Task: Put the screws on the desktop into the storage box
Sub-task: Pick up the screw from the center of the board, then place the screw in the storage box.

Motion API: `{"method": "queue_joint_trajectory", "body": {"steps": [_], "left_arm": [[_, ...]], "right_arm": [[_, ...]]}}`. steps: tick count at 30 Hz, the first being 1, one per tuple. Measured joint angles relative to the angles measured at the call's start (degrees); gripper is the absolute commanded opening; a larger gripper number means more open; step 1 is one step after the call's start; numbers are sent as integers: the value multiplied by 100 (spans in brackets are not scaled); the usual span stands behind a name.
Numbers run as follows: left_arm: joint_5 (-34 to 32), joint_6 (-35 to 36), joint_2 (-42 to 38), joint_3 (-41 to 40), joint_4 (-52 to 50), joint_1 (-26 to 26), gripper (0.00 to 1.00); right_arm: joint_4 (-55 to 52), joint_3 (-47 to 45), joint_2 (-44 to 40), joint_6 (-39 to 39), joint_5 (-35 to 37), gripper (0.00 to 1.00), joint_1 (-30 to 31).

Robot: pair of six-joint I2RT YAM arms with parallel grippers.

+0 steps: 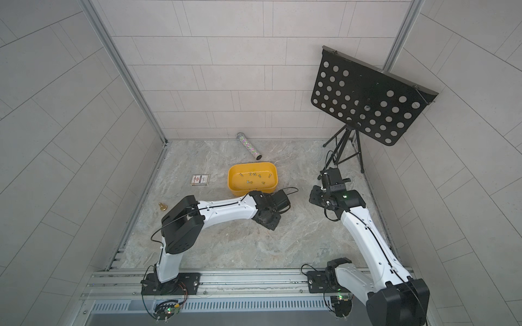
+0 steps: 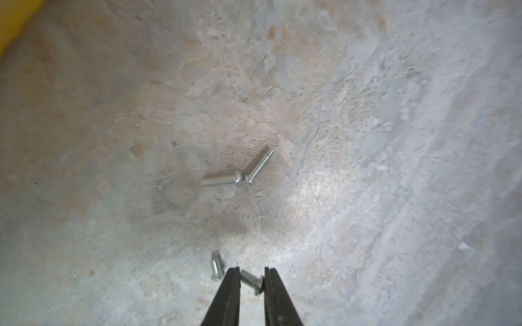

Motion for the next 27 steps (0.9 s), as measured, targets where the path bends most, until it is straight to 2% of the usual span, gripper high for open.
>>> {"method": "queue_joint_trajectory", "body": {"steps": [6, 13, 22, 27], "left_arm": [[-234, 24, -691, -13, -179, 4, 22], [-553, 168, -957, 37, -570, 243, 22], [-660, 632, -981, 382, -855, 1453, 22], [-590, 905, -697, 885, -892, 2057, 22]], "right_arm": [[35, 0, 48, 4, -66, 42, 0], [74, 0, 105, 39, -186, 42, 0], [232, -79, 186, 199, -481, 41, 63], [254, -92, 216, 208, -546, 41, 94]]}}
